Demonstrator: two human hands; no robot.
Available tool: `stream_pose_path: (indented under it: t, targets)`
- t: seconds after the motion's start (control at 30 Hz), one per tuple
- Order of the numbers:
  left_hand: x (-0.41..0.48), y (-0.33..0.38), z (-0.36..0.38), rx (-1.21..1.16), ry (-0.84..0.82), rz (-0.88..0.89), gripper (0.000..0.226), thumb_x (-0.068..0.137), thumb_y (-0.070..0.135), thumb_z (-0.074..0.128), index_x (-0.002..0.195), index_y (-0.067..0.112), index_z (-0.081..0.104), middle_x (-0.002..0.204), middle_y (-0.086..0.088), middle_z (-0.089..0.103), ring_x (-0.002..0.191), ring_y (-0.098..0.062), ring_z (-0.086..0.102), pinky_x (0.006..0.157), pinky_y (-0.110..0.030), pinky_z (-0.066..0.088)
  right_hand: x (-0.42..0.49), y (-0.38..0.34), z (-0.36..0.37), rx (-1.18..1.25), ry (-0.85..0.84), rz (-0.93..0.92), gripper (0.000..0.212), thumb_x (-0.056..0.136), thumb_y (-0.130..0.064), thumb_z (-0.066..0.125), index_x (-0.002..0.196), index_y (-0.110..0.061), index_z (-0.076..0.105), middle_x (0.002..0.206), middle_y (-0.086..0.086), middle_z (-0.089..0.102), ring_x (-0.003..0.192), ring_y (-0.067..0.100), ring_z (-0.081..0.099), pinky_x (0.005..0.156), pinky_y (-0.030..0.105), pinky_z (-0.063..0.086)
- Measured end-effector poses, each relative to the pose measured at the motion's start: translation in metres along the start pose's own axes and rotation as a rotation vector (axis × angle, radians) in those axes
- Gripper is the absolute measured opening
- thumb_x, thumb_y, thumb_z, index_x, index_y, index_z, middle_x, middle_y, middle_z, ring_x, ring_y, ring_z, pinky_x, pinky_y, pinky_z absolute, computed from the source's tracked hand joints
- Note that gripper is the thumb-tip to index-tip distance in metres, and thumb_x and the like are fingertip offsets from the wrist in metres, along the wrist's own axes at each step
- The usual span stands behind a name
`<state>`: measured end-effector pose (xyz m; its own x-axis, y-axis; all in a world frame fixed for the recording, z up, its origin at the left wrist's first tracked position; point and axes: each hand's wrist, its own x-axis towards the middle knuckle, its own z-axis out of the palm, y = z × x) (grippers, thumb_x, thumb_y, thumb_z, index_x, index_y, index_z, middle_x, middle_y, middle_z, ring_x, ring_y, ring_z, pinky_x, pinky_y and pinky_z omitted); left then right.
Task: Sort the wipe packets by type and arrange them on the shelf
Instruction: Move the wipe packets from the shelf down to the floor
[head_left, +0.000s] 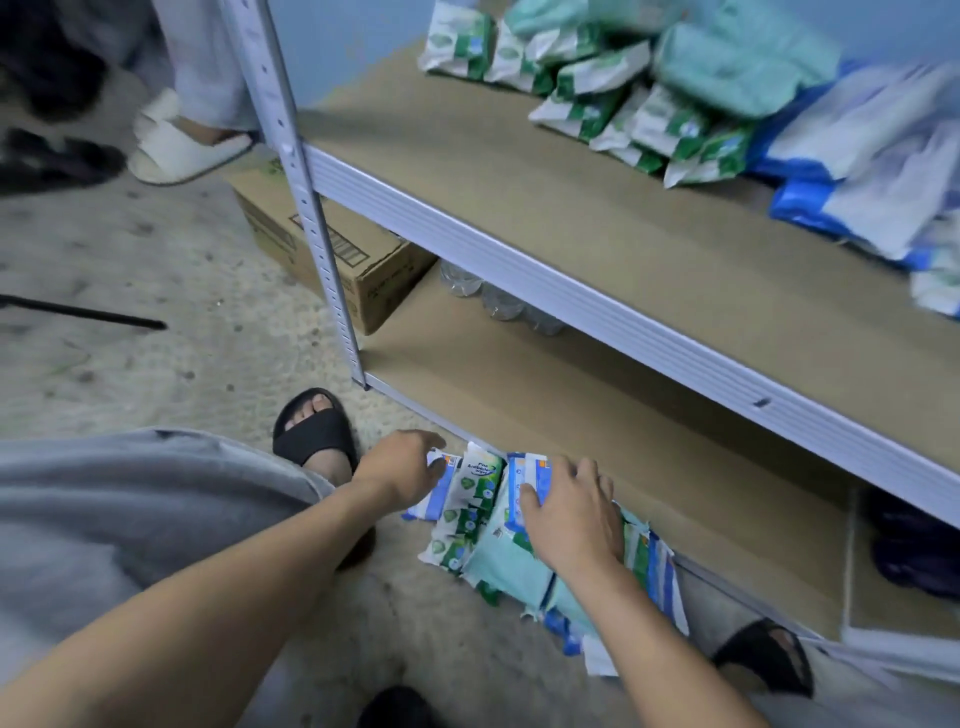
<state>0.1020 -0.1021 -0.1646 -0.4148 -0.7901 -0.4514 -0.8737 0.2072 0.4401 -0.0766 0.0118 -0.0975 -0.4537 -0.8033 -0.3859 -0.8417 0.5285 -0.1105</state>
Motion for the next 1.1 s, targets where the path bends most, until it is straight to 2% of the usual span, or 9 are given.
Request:
stream_pose_path:
  t: [0.2,0.37,0.53,0.7,0.8,0.97,1.1]
  targets:
    - [-0.040,0.039,-0.054,0.088,0.111,0.156,0.043,0.097,0.037,0.053,0.139,0.024,0.056,0.140,0.001,0.058,0.126,-0.023,0.054,0.098,-0.033,0.047,-0.032,-0.014,-0.047,0.049,0.098,-0.069,0.045,0.100,-0.050,0.040,0.134,-0.021,0.049,0.131,0.005,0.049,0.121,0.029,0.045,0.092,0.038,0.044]
    - [-0.079,0.064,-0.102,0.187,0.274,0.264,0.041,0.097,0.042,0.052,0.136,0.030,0.057,0.135,0.006,0.062,0.116,-0.023,0.060,0.088,-0.035,0.051,-0.055,-0.025,-0.089,0.116,0.234,-0.165,0.050,0.099,-0.056,0.038,0.137,-0.025,0.049,0.133,0.001,0.050,0.122,0.025,0.044,0.096,0.040,0.046]
    - [-0.102,0.086,-0.152,0.297,0.474,0.402,0.040,0.093,0.042,0.052,0.130,0.030,0.062,0.126,0.007,0.066,0.110,-0.022,0.064,0.086,-0.035,0.052,-0.064,-0.036,-0.139,0.192,0.382,-0.269,0.050,0.098,-0.058,0.039,0.135,-0.027,0.051,0.129,-0.004,0.051,0.120,0.021,0.046,0.096,0.040,0.045]
    - [-0.100,0.113,-0.201,0.219,0.679,0.515,0.030,0.085,0.035,0.058,0.108,0.022,0.073,0.098,0.003,0.074,0.090,-0.025,0.066,0.072,-0.038,0.053,-0.051,-0.037,-0.195,0.219,0.549,-0.315,0.039,0.097,-0.051,0.047,0.122,-0.024,0.059,0.119,-0.002,0.056,0.113,0.025,0.050,0.094,0.041,0.045]
    - [-0.089,0.127,-0.218,0.111,0.742,0.505,0.024,0.089,0.033,0.061,0.107,0.022,0.072,0.101,0.004,0.073,0.088,-0.023,0.064,0.069,-0.034,0.048,-0.028,-0.030,-0.216,0.241,0.586,-0.283,0.038,0.097,-0.050,0.049,0.121,-0.023,0.061,0.121,-0.002,0.056,0.114,0.024,0.050,0.096,0.039,0.044]
    - [-0.056,0.139,-0.225,-0.026,0.767,0.469,0.023,0.091,0.033,0.062,0.111,0.026,0.071,0.103,0.006,0.071,0.090,-0.021,0.062,0.075,-0.032,0.045,0.022,-0.010,-0.225,0.381,0.625,-0.186,0.035,0.094,-0.043,0.057,0.122,-0.021,0.060,0.122,0.001,0.055,0.111,0.026,0.054,0.091,0.039,0.047]
    - [-0.026,0.148,-0.228,-0.080,0.738,0.453,0.026,0.090,0.033,0.062,0.114,0.026,0.070,0.107,0.006,0.070,0.100,-0.022,0.060,0.087,-0.039,0.048,0.062,0.002,-0.224,0.429,0.790,-0.136,0.034,0.090,-0.031,0.063,0.120,-0.015,0.062,0.121,0.007,0.055,0.111,0.032,0.053,0.094,0.044,0.046]
